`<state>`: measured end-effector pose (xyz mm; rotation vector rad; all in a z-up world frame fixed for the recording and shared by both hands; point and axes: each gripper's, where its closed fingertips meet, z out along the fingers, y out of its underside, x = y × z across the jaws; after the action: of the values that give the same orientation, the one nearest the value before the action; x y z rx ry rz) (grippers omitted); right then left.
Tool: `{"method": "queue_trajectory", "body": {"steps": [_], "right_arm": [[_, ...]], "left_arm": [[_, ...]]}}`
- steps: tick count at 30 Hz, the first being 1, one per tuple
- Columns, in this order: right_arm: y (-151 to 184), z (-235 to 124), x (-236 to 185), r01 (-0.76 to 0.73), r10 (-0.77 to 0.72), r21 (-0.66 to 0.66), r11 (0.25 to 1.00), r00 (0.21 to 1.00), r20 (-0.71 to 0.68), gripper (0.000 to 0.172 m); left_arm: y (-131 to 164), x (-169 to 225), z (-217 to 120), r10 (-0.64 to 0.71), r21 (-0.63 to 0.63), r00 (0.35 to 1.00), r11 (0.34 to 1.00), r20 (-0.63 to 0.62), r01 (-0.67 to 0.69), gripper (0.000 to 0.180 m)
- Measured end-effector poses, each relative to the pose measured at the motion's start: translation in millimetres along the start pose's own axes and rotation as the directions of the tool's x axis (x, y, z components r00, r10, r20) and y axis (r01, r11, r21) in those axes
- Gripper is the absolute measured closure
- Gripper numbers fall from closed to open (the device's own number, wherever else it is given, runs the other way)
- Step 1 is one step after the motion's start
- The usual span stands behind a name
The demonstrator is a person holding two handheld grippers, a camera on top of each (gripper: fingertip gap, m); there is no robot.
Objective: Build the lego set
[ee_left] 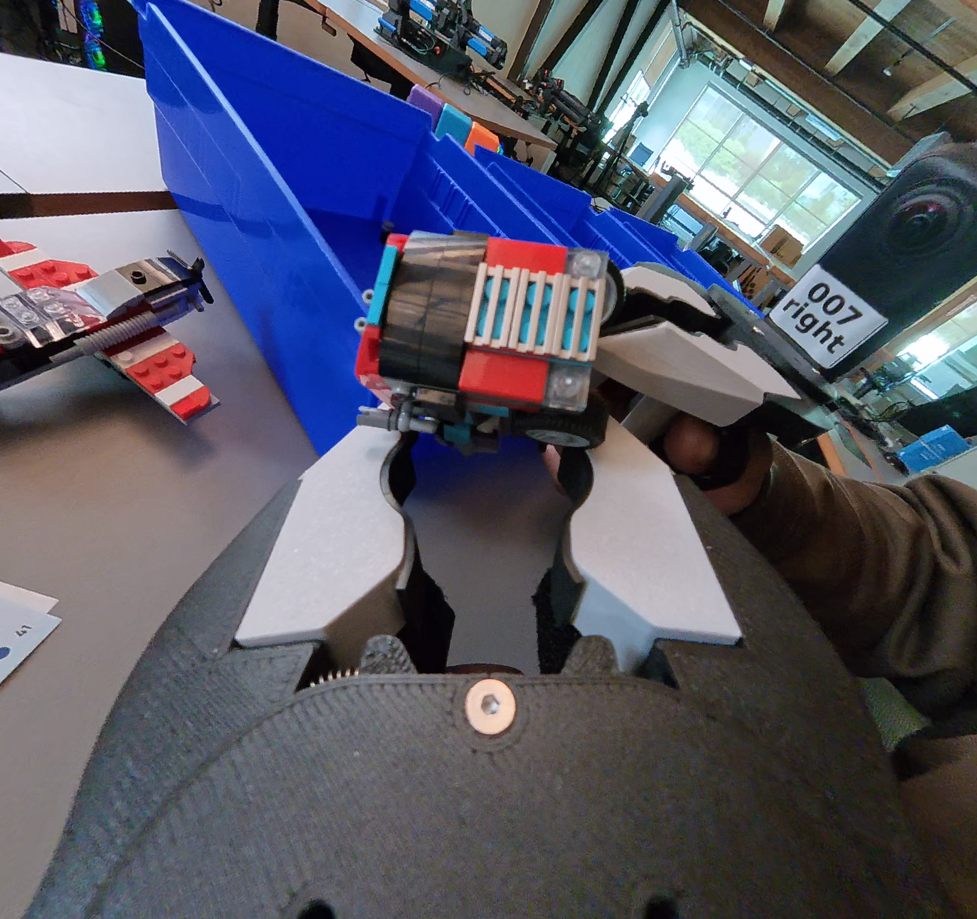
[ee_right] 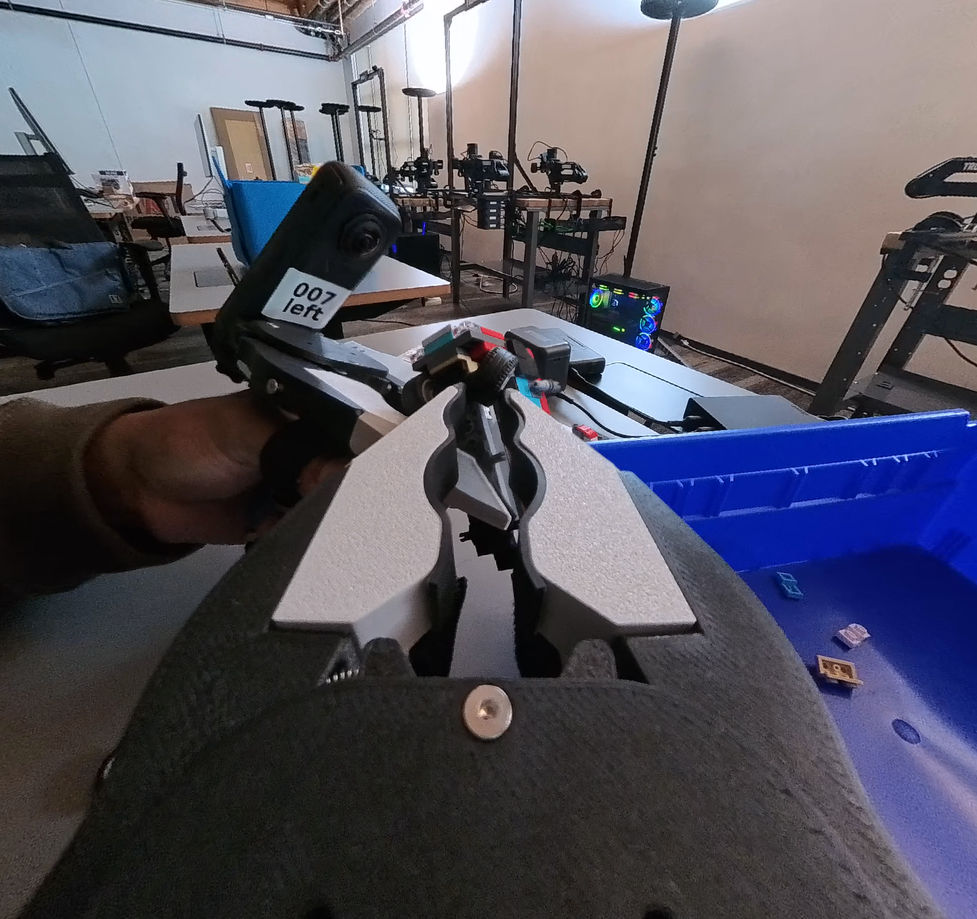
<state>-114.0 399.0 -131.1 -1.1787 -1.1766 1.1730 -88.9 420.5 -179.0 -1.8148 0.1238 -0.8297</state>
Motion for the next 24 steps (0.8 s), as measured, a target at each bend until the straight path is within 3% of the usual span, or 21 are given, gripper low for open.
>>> {"method": "queue_trajectory", "body": {"steps": [15,24], "right_arm": [[-1.3,1.2,-4.3,0.010,-0.009,0.015,1.000,1.000,-0.013,0.160],[8.4,3.5,1.5,-0.011,0.010,-0.031,0.999,0.999,-0.041,0.160]], "left_arm": [[0.9,-11.0,-27.7,-0.002,0.024,1.000,1.000,0.023,0.001,0.127],[-11.3,-6.6,-49.7,-0.133,0.076,0.979,0.986,-0.151,0.146,0.127]]}}
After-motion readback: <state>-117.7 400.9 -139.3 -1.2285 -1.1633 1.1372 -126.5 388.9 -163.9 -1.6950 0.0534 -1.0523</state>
